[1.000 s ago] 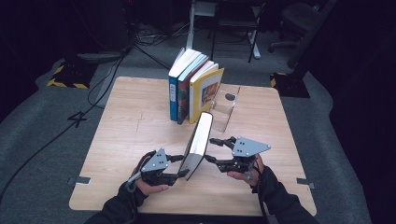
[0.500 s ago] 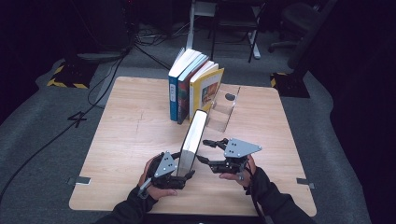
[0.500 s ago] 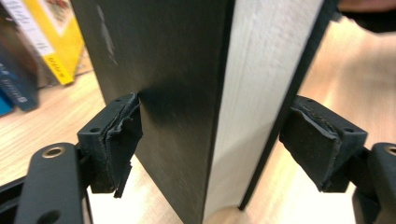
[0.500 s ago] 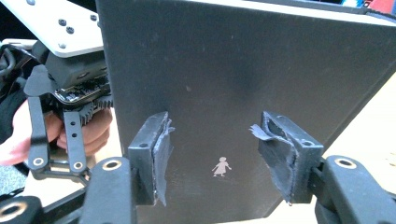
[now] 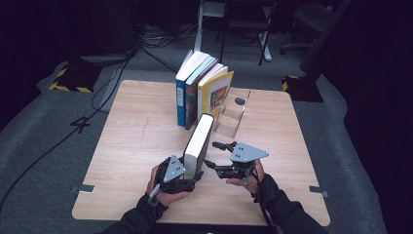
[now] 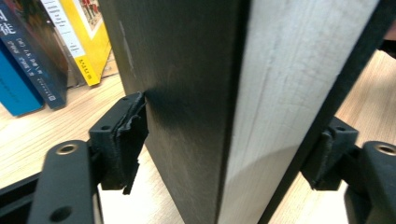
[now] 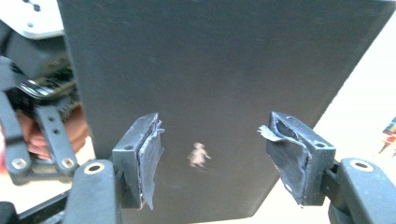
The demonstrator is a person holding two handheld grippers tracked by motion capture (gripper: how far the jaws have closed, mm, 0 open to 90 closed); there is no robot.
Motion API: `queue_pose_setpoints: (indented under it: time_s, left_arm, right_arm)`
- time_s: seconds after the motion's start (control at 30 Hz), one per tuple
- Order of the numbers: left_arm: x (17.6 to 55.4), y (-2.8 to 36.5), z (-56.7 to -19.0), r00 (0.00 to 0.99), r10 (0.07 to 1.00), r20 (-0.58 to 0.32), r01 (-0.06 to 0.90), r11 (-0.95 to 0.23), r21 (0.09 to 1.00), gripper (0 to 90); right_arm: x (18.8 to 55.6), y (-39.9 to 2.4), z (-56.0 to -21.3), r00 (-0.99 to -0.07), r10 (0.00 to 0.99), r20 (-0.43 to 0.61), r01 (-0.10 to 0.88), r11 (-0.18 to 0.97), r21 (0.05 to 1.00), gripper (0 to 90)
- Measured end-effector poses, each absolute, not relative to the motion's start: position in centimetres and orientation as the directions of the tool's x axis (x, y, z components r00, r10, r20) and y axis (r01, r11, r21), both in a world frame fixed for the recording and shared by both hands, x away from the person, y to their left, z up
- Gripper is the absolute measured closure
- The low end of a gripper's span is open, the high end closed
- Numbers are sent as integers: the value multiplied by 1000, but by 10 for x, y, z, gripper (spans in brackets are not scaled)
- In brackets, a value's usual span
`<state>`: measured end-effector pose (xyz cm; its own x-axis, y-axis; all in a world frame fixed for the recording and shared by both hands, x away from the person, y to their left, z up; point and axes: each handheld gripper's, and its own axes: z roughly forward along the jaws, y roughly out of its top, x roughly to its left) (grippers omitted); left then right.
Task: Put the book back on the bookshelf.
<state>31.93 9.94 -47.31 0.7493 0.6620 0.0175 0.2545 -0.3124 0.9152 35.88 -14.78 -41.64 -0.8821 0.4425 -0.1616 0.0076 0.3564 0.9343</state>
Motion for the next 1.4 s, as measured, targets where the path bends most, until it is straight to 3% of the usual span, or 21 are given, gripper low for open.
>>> queue_pose_setpoints:
  time_s: [0.37, 0.83, 1.17, 1.4]
  left_arm:
    - [330, 135, -469, 724, 690, -19, 289, -278, 916, 525]
    - [317, 148, -465, 833, 551, -49, 274, -333, 902, 525]
    - [305, 161, -464, 895, 440, -68, 252, -374, 892, 520]
    - [308, 162, -464, 909, 410, -69, 245, -393, 886, 508]
  right_arm:
    - [373, -172, -417, -846, 498, -191, 21, 389, 921, 344]
    - [377, -176, -421, -871, 465, -161, 52, 414, 909, 322]
    - [372, -163, -426, -943, 309, -124, 24, 433, 901, 242]
    - [372, -148, -434, -972, 218, -82, 27, 458, 888, 293]
